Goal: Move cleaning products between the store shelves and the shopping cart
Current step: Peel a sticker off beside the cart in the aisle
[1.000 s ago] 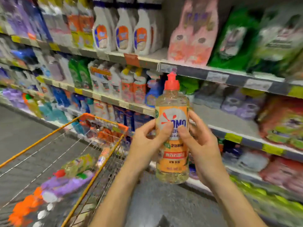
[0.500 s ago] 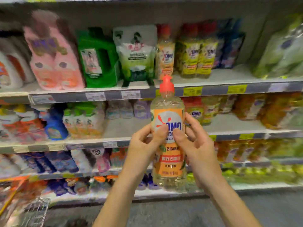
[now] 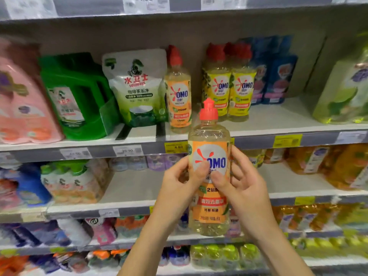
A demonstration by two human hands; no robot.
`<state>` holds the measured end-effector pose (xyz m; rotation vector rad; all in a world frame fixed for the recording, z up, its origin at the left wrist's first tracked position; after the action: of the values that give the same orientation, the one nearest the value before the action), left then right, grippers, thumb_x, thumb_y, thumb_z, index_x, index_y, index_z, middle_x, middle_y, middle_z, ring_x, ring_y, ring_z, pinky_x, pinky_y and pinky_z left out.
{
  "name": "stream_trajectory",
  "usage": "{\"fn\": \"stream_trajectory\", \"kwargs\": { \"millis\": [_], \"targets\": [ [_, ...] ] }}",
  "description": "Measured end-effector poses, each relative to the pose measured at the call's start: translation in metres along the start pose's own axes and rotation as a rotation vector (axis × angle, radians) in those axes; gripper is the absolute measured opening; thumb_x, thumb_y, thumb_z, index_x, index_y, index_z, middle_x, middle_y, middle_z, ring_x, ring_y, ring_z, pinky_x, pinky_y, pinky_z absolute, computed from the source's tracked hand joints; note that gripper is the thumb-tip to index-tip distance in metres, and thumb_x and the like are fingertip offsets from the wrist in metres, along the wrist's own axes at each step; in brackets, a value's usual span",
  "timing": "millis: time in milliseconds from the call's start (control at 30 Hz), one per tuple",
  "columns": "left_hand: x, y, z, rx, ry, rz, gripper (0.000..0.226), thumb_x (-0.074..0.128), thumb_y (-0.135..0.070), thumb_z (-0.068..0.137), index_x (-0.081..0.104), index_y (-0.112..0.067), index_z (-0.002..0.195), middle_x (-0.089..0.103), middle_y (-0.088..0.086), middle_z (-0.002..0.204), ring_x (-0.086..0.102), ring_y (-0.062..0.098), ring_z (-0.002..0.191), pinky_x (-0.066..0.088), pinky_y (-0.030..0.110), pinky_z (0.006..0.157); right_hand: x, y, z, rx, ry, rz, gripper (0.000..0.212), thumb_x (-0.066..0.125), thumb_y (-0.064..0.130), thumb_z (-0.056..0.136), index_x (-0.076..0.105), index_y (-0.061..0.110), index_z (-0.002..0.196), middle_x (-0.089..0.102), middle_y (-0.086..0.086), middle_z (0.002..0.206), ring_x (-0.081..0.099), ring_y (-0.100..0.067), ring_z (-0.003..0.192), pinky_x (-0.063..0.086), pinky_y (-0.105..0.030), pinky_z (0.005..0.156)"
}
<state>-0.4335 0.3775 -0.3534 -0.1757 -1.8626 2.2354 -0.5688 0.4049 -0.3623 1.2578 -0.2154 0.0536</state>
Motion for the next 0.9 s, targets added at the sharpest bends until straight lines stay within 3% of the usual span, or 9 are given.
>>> {"fn": "stream_trajectory", "kwargs": {
  "millis": [67,167,233,367,500,600,733,800,900],
  "targets": [
    [-0.003,-0.001,0.024,0.049,0.031,0.034,0.039,0.062,-0.039,0.079,0.067,-0.013,0.107,0.075,-0.003,0.098,0.07,0.012,0.093,0.055,0.021,0.074,0.001,-0.004,0.021,-0.046,-0.016,0.0,0.068,0.071,0.024,0.077,0.044,0.022,0.14,0.07,0.0,0.118,0.068,-0.017,0.107,0.058,-0.032,0.084],
    [-0.012,-0.003,0.068,0.133,0.075,0.072,0.033,0.072,-0.036,0.083,0.064,-0.015,0.108,0.074,-0.01,0.095,0.068,0.001,0.088,0.05,0.013,0.071,0.006,-0.008,0.059,-0.144,-0.074,-0.007,0.084,0.08,0.047,0.07,0.043,0.022,0.141,0.069,-0.002,0.121,0.066,-0.02,0.111,0.056,-0.032,0.087],
    [-0.02,-0.003,0.093,0.183,0.095,0.105,0.047,0.07,-0.04,0.078,0.061,-0.016,0.117,0.071,-0.006,0.106,0.066,0.004,0.098,0.051,0.017,0.078,0.01,-0.006,0.082,-0.203,-0.114,0.002,0.089,0.082,0.052,0.066,0.044,0.023,0.14,0.067,-0.002,0.124,0.065,-0.02,0.113,0.055,-0.032,0.089],
    [-0.035,-0.009,0.133,0.298,0.092,0.14,0.061,0.07,-0.043,0.075,0.055,-0.023,0.13,0.062,0.0,0.126,0.062,0.015,0.115,0.053,0.037,0.093,0.016,0.0,0.124,-0.315,-0.122,0.026,0.08,0.08,0.036,0.075,0.04,0.02,0.142,0.063,0.0,0.131,0.061,-0.019,0.119,0.054,-0.033,0.092],
    [-0.039,-0.021,0.161,0.422,0.012,0.195,0.059,0.068,-0.041,0.077,0.057,-0.018,0.131,0.061,-0.003,0.123,0.06,0.017,0.116,0.054,0.04,0.093,0.017,0.005,0.157,-0.379,-0.08,-0.004,0.078,0.073,0.029,0.082,0.033,0.013,0.148,0.058,-0.003,0.137,0.057,-0.02,0.124,0.051,-0.035,0.098],
    [-0.04,-0.025,0.176,0.452,-0.034,0.209,0.054,0.068,-0.04,0.076,0.059,-0.025,0.128,0.061,-0.008,0.114,0.062,0.017,0.111,0.054,0.036,0.092,0.015,0.004,0.178,-0.407,-0.032,-0.009,0.07,0.064,0.011,0.083,0.034,0.014,0.146,0.059,0.0,0.136,0.057,-0.018,0.124,0.049,-0.034,0.1],
    [-0.04,-0.018,0.184,0.477,-0.133,0.341,0.035,0.065,-0.043,0.074,0.066,-0.039,0.108,0.059,-0.016,0.098,0.063,0.008,0.094,0.052,0.02,0.081,0.011,-0.004,0.194,-0.404,0.033,-0.047,0.065,0.063,0.009,0.084,0.037,0.022,0.142,0.056,0.004,0.139,0.054,-0.014,0.126,0.048,-0.028,0.1],
    [-0.042,-0.013,0.183,0.508,-0.21,0.438,0.037,0.064,-0.046,0.074,0.065,-0.033,0.109,0.057,-0.015,0.098,0.06,0.006,0.089,0.051,0.017,0.077,0.011,-0.012,0.198,-0.38,0.062,-0.038,0.063,0.062,0.007,0.084,0.038,0.021,0.141,0.057,0.003,0.137,0.056,-0.014,0.125,0.048,-0.026,0.099],
    [-0.041,-0.009,0.175,0.598,-0.32,0.603,0.055,0.062,-0.04,0.082,0.058,-0.01,0.129,0.053,-0.006,0.106,0.052,-0.002,0.097,0.046,0.01,0.081,0.013,-0.025,0.202,-0.337,0.102,-0.012,0.062,0.062,0.01,0.086,0.037,0.016,0.142,0.059,0.003,0.135,0.056,-0.014,0.124,0.048,-0.025,0.097]
  ]
}}
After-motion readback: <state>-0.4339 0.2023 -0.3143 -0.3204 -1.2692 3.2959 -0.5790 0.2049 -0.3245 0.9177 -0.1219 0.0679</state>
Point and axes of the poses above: each hand's wrist, its own z-axis towards the middle knuckle, its own x-axis out of the palm, y = z × x, the point moved 2 cm from there along z, towards the middle knuckle
